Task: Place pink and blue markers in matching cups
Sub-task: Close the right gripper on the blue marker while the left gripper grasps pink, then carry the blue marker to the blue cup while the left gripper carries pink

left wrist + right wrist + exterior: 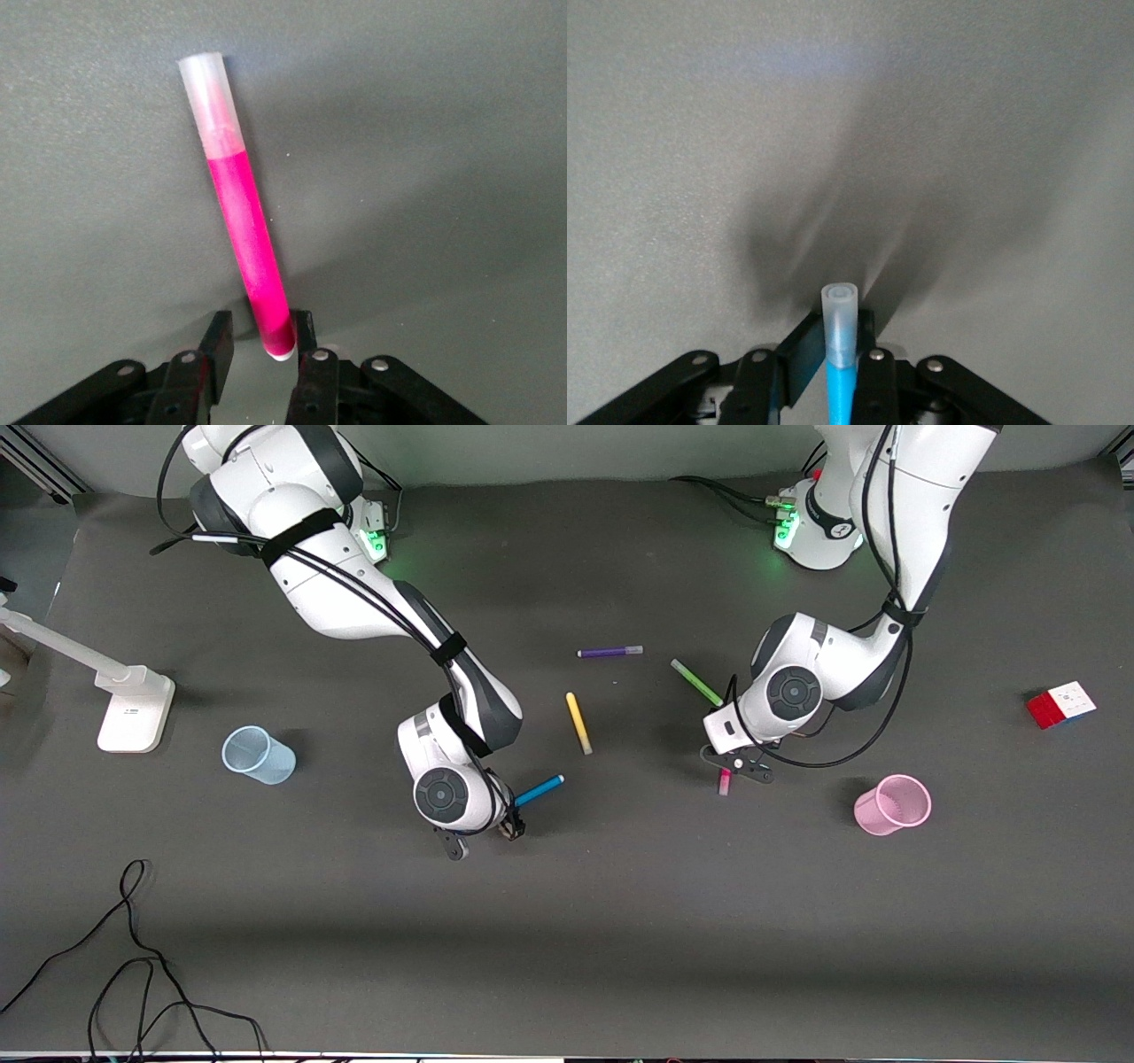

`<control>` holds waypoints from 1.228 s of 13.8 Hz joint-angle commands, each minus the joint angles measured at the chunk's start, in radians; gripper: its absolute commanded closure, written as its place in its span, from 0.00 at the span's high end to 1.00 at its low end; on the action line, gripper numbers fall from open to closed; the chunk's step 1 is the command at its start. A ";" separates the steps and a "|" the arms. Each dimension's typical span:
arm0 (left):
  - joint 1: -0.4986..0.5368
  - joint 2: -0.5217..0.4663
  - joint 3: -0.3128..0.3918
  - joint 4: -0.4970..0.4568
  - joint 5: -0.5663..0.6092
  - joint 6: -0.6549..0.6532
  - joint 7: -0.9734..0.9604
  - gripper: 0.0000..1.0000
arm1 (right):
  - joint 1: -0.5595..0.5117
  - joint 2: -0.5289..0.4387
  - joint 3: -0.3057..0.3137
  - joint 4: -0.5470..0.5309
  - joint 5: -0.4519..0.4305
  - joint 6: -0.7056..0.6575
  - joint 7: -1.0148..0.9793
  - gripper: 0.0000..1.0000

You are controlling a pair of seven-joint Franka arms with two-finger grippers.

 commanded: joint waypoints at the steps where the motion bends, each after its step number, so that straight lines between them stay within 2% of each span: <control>1: -0.011 0.031 0.008 0.037 0.021 0.002 -0.063 0.21 | 0.000 0.001 -0.010 0.014 -0.019 0.004 0.032 0.00; 5: -0.011 0.046 0.008 0.054 0.021 -0.002 -0.083 0.05 | -0.004 -0.065 -0.033 0.018 -0.011 -0.023 0.028 0.00; 8: -0.002 0.034 0.008 0.070 0.022 -0.029 -0.081 0.03 | -0.005 -0.154 -0.060 0.018 -0.012 -0.138 0.020 0.00; 9: 0.001 0.014 0.008 0.095 0.021 -0.075 -0.081 0.02 | -0.005 -0.189 -0.070 0.018 -0.019 -0.199 0.014 0.00; 12: 0.053 -0.020 0.008 0.279 0.010 -0.393 -0.071 0.00 | -0.002 -0.297 -0.136 0.015 -0.031 -0.392 -0.073 0.00; 15: 0.133 -0.023 0.006 0.482 0.005 -0.694 -0.065 0.00 | -0.002 -0.384 -0.195 0.012 -0.164 -0.624 -0.240 0.00; 17: 0.200 -0.023 0.008 0.580 0.007 -0.880 -0.033 0.00 | 0.000 -0.400 -0.252 0.006 -0.257 -0.681 -0.264 0.00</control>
